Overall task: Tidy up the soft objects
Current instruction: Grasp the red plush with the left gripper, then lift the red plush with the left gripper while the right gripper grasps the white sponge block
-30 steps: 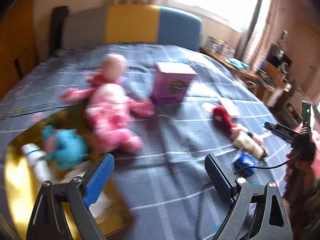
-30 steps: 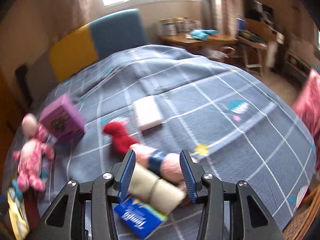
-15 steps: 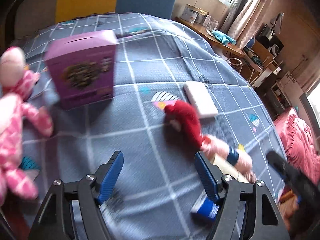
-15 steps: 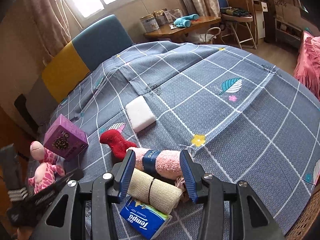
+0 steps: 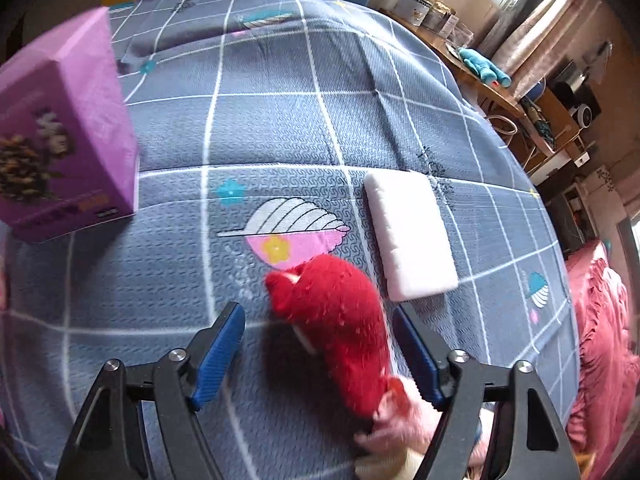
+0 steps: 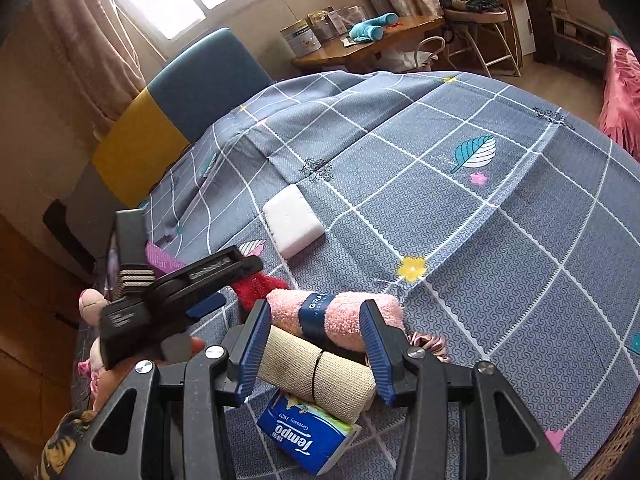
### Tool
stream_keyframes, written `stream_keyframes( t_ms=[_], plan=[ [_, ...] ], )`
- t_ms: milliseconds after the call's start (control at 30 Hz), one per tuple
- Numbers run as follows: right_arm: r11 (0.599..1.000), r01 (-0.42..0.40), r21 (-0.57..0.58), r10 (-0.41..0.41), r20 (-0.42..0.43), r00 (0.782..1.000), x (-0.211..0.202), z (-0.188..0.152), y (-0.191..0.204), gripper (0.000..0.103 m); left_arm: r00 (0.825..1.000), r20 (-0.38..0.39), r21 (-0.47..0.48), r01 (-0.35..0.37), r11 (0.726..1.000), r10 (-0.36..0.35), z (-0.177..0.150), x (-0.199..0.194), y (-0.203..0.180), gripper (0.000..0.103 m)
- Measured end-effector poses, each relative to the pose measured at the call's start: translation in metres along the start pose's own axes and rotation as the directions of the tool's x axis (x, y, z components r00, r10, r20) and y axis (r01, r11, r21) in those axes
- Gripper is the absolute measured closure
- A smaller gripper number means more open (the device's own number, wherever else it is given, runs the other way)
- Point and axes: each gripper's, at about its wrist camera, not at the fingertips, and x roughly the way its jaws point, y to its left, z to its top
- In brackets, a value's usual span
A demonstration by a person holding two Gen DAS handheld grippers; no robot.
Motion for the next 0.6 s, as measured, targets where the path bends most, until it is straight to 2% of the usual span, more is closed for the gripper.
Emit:
stream_keyframes(
  t_ms=[33,100,133,200,333,467,600],
  plan=[
    [1.000,0.001,-0.007,-0.001,0.005,1.000,0.000,0.000,0.001,0.057,1.000,-0.010,0.032,-0.006,0.999,0.007,-0.001,0.005,-0.004,0.061],
    [1.000,-0.008,-0.024,0.008,0.017,1.000,-0.002,-0.001,0.004,0.057,1.000,-0.010,0.098,-0.028,0.995,0.029,-0.003,0.007,-0.009,0.069],
    [0.999,-0.004,-0.038,0.005,0.027,1.000,-0.003,-0.001,0.006,0.057,1.000,-0.006,0.111,-0.018,0.994,0.019,-0.005,0.005,-0.008,0.081],
    [0.999,-0.009,-0.053,0.011,0.039,0.999,-0.005,-0.002,0.008,0.057,1.000,-0.012,0.103,0.022,0.994,-0.021,-0.009,-0.005,0.002,0.082],
    [0.997,-0.018,-0.074,0.019,0.022,1.000,-0.003,-0.003,0.012,0.058,0.998,0.048,0.137,0.024,0.990,-0.031,-0.026,-0.042,0.028,0.083],
    [0.997,-0.015,-0.079,0.015,0.003,1.000,0.000,-0.005,0.013,0.058,0.996,0.088,0.158,0.012,0.987,-0.026,-0.056,-0.085,0.059,0.083],
    [0.998,-0.008,-0.065,0.005,-0.050,0.999,0.008,-0.007,0.012,0.058,0.995,0.095,0.158,-0.050,0.986,0.035,-0.094,-0.106,0.093,0.083]
  ],
)
